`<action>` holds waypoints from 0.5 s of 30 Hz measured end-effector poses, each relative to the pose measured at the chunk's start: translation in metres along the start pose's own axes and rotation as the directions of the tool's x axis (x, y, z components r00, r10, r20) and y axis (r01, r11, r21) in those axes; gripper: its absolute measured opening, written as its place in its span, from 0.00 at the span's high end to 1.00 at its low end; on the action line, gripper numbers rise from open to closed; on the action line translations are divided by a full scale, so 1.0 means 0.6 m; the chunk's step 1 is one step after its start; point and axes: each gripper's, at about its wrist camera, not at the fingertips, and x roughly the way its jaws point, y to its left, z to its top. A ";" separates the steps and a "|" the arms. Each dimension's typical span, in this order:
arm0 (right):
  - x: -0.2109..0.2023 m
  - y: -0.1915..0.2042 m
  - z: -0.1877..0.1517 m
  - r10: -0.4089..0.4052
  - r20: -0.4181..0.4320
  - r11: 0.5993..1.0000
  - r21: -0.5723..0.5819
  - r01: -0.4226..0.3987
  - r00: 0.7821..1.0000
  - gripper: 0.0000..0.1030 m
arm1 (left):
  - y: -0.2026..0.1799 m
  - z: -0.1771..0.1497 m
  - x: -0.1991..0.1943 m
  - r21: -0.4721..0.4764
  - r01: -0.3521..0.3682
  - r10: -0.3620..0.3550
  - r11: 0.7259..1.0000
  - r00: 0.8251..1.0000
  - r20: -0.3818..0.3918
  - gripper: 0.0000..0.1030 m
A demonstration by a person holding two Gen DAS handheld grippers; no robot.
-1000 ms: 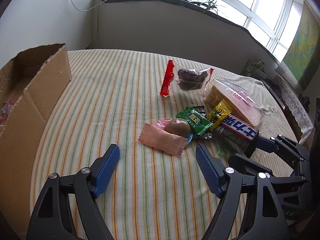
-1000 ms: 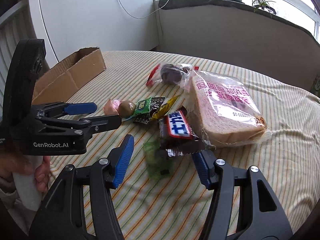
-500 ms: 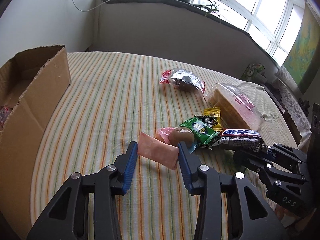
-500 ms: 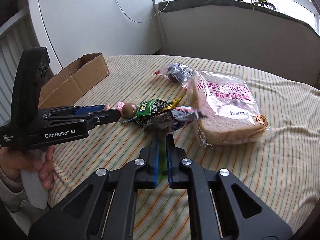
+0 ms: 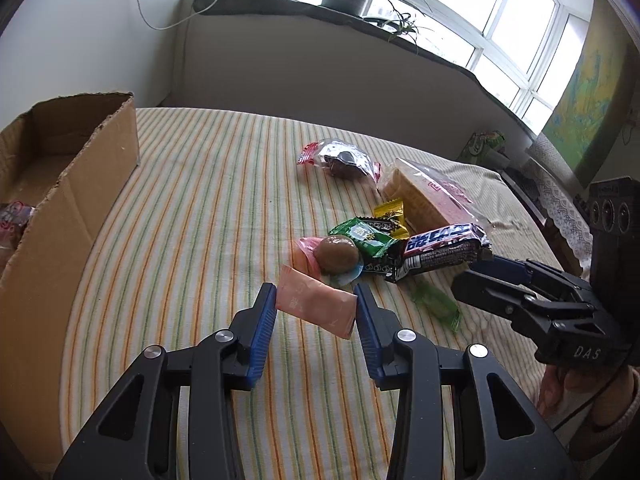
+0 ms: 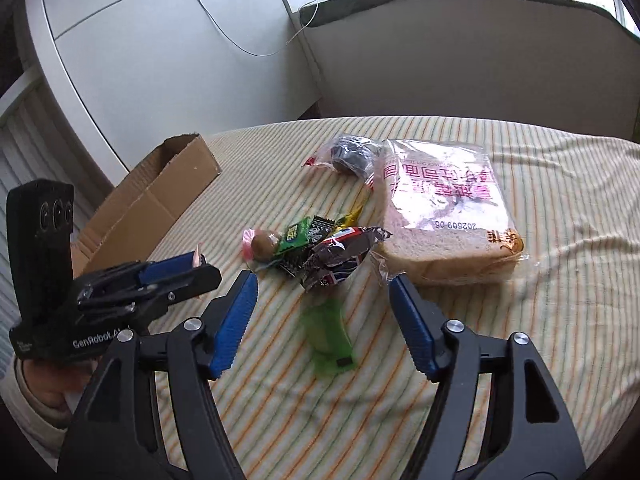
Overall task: Organize snacks
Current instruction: 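Grasp the pink wrapped candy with the left tool while the right tool grasps a dark wrapped candy, then carry the pink candy with the left tool while the right tool carries the dark candy to the box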
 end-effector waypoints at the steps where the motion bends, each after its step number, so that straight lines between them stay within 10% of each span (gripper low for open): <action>1: 0.003 -0.002 0.001 0.007 0.006 1.000 0.020 -0.007 1.000 0.31 | 0.000 -0.002 -0.004 0.000 0.003 -0.003 1.000 1.000 0.004 0.63; 3: 0.010 -0.005 0.006 -0.001 0.019 0.998 0.060 -0.001 1.000 0.39 | 0.001 -0.003 -0.010 -0.001 0.009 -0.009 1.000 1.000 0.011 0.63; 5: 0.014 -0.006 0.011 -0.012 0.021 0.997 0.075 0.011 1.000 0.72 | 0.000 -0.005 -0.014 0.002 0.011 -0.011 1.000 1.000 0.014 0.63; 15: -0.033 0.002 -0.005 -0.077 0.074 0.996 0.060 0.072 0.994 0.72 | 0.002 -0.006 -0.033 -0.001 0.029 -0.029 1.000 0.999 0.039 0.63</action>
